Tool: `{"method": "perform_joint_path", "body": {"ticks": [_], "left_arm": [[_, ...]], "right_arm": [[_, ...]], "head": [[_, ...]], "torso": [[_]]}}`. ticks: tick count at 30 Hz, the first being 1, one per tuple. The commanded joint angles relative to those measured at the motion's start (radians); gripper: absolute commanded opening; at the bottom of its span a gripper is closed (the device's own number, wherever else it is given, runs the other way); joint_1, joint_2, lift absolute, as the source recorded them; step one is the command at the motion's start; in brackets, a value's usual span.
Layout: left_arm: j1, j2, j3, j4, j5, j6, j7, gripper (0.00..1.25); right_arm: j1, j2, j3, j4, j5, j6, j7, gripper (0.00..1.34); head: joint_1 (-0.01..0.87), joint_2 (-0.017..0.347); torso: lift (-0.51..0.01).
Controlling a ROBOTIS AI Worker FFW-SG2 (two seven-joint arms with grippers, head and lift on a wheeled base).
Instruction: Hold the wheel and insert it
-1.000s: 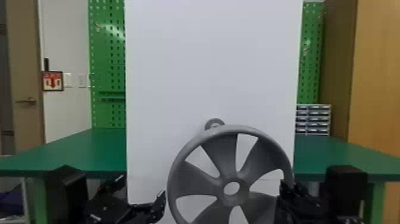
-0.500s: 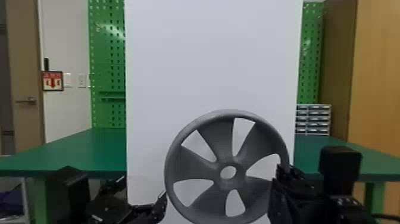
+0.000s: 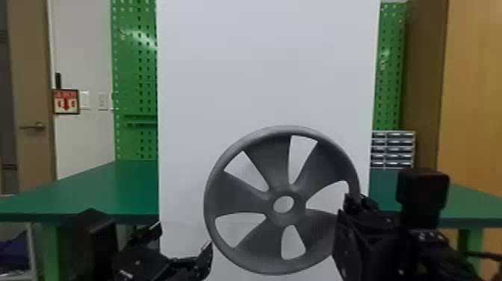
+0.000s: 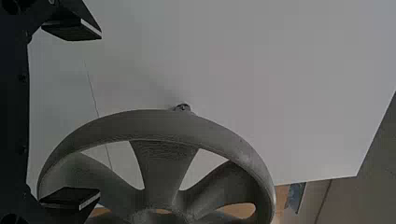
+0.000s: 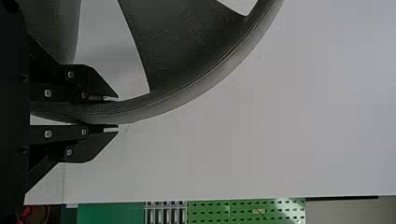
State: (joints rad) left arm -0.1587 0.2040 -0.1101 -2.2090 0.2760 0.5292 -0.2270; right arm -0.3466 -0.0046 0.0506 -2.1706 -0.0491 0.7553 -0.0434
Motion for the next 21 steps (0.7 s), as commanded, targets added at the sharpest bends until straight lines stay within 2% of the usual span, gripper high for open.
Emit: {"method": "perform_joint_path", "body": {"ticks": [1, 21], "left_arm": [[0.002, 0.0, 0.0, 0.0, 0.0, 0.0, 0.0, 1.15], [0.008, 0.003, 0.0, 0.0, -0.001, 0.0, 0.001, 1.15]], "right_arm": [[-0.025, 0.003, 0.008, 0.0, 0.0, 0.019, -0.001, 0.13], [-0.141, 0.005, 0.032, -0.026, 0.0, 0.21, -0.016, 0.13]], "head": [[0.097, 0.015], [0.097, 0.015]], "torso": [[-0.442], [-0.442]]}}
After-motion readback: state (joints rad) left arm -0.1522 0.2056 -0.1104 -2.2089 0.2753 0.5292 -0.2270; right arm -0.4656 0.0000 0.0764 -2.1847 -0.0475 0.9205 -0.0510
